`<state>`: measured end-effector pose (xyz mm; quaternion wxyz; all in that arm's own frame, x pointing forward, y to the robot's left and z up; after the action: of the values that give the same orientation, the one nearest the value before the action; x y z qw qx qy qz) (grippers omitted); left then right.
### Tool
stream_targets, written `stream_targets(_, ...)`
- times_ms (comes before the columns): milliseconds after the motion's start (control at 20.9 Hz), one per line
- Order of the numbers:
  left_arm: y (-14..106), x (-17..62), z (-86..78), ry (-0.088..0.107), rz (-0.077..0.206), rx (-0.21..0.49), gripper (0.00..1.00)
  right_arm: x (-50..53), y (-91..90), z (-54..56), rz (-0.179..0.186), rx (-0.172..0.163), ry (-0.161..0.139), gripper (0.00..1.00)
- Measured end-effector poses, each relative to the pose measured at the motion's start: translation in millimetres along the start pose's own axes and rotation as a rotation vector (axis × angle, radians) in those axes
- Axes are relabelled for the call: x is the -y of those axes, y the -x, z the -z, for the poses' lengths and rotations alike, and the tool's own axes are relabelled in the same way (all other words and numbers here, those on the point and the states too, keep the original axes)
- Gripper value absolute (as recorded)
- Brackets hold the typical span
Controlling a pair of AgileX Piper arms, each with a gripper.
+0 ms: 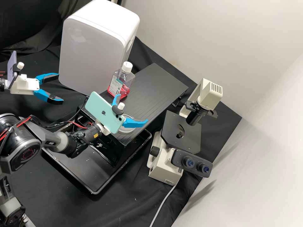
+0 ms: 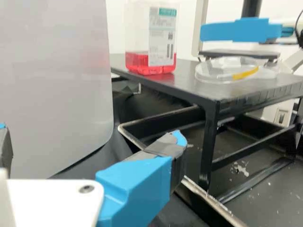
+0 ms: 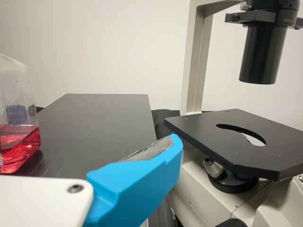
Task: Place the lid on the petri dish
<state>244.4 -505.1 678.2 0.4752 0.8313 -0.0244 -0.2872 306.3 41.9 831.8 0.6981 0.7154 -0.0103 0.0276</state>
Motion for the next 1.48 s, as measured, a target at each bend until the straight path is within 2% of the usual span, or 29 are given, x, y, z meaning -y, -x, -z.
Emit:
stream_targets(143,-1.5,0.8,0.3,0.000,0.002,-0.001,1.00,0.0,0.0,0.0,0.000,0.000,0.000,1.00)
stream_targets(239,-2.2,2.6,0.5,-0.021,0.007,-0.005,1.00,0.0,0.0,0.0,0.000,0.000,0.000,1.00)
stream_targets(382,-5.0,3.4,0.2,-0.039,0.006,-0.008,1.00,0.0,0.0,0.0,0.000,0.000,0.000,1.00)
stream_targets(525,-6.7,4.6,-0.2,-0.037,0.008,-0.007,1.00,1.9,1.8,0.0,0.006,0.000,0.000,1.00)
stream_targets(669,-7.4,4.6,0.2,-0.036,0.007,-0.011,1.00,3.9,8.6,5.2,0.015,-0.017,-0.001,1.00)
stream_targets(764,-7.5,4.8,-0.5,-0.035,0.007,-0.010,1.00,7.3,13.6,9.4,0.023,-0.036,-0.002,1.00)
stream_targets(907,-8.8,7.4,-1.1,-0.035,0.015,-0.009,1.00,14.2,19.7,17.1,0.029,-0.084,0.002,1.00)
stream_targets(1051,-9.2,9.5,-0.4,-0.034,0.022,-0.012,1.00,23.9,24.8,21.2,0.060,-0.104,0.027,1.00)
stream_targets(1289,-9.2,9.9,-0.1,-0.033,0.023,-0.013,1.00,36.8,35.5,20.9,0.094,-0.116,0.058,1.00)
stream_targets(1385,-9.2,9.9,-0.1,-0.033,0.023,-0.013,1.00,38.6,39.3,18.4,0.098,-0.114,0.065,1.00)
stream_targets(1480,-9.2,9.9,-0.1,-0.033,0.023,-0.013,1.00,40.8,43.5,14.1,0.108,-0.094,0.063,1.00)
